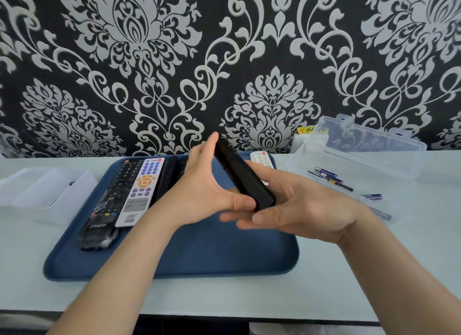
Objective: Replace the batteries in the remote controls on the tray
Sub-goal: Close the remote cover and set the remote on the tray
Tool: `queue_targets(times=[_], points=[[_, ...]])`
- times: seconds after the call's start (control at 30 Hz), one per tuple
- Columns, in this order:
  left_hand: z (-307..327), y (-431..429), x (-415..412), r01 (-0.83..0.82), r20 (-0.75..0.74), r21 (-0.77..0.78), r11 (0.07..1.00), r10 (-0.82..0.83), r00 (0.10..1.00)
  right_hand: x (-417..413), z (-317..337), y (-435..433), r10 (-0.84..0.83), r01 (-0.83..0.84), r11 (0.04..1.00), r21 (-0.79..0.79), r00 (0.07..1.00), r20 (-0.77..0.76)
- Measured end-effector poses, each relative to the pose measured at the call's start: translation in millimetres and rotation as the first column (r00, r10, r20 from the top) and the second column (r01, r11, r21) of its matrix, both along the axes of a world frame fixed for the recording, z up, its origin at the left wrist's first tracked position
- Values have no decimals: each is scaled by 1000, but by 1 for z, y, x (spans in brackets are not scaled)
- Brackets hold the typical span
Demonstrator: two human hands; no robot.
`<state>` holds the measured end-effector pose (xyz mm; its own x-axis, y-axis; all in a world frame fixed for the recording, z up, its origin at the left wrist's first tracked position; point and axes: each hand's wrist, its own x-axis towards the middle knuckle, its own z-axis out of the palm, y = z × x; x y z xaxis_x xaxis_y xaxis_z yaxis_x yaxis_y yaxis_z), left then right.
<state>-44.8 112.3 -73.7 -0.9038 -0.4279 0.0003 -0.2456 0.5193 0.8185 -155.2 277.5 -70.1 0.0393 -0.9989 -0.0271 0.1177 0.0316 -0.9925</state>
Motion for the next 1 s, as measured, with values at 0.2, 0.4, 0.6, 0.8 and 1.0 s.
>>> queue_targets(times=[0.2, 0.4, 0.6, 0.8, 1.0], points=[[-8, -6, -1, 30, -78, 159, 987, -18, 997, -1, -4, -2, -48, 46, 998, -49, 998, -39], [-8, -4, -3, -37, -203, 258, 965, 92, 975, 0, -1, -2, -135, 130, 990, -61, 988, -73], [-7, 2, 0, 23, -76, 510, 860, 18, 997, 9, -2, -16, -333, 410, 905, -112, 521, -786], [-23, 3, -11, -158, 46, 385, 909, 152, 987, 17, -22, -24, -190, 377, 918, -121, 153, -970], [-27, 6, -10, -115, 177, -182, 977, 147, 973, 11, -31, -21, -72, 446, 892, -67, -6, -997]])
